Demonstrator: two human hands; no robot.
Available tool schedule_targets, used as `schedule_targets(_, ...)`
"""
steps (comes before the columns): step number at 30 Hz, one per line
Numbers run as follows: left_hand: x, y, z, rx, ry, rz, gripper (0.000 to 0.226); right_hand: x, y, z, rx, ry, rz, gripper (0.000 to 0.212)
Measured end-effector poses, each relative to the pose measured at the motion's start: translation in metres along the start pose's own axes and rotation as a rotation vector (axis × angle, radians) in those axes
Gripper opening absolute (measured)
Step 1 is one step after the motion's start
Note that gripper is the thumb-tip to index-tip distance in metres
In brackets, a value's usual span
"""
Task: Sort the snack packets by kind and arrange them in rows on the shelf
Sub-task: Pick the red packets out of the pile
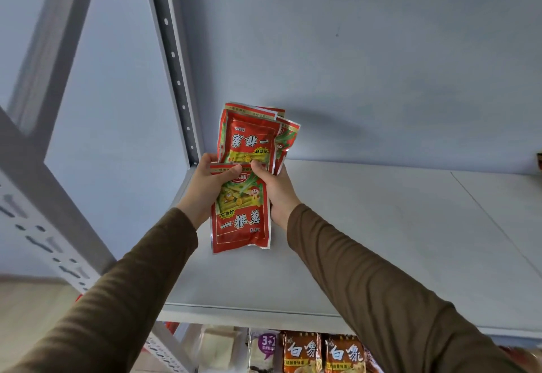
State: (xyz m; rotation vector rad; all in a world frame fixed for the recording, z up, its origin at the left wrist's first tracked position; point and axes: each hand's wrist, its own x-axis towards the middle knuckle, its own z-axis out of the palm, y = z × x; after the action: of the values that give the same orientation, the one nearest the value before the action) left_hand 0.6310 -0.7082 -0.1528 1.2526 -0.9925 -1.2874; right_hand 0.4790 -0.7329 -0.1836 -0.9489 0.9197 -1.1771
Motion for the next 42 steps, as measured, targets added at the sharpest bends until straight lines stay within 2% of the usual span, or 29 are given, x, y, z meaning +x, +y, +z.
schedule_targets(6, 0.005, -0.008, -0.007, -0.118, -0.049, -0.018, 0.043, -0.001, -0.006, 0.005, -0.013, -0.004, 0.002, 0.048)
schedule_targets(10, 0.005, -0.013, -0.009, -0.177, -0.089, -0.081, 0.035, -0.001, -0.009, 0.005, -0.072, 0.007, 0.013, 0.062)
schedule_targets(16, 0.008, -0.015, -0.012, -0.205, -0.145, -0.14, 0.027, 0.0, -0.019, -0.011, -0.04, 0.045, 0.024, 0.05)
schedule_targets(25, 0.009, -0.014, -0.008, -0.211, -0.18, -0.163, 0.019, -0.004, -0.024, -0.021, -0.014, 0.073, 0.034, 0.052)
schedule_targets(42, 0.002, -0.015, -0.016, -0.331, -0.192, -0.225, 0.037, -0.018, -0.031, -0.023, 0.002, 0.047, 0.032, 0.052)
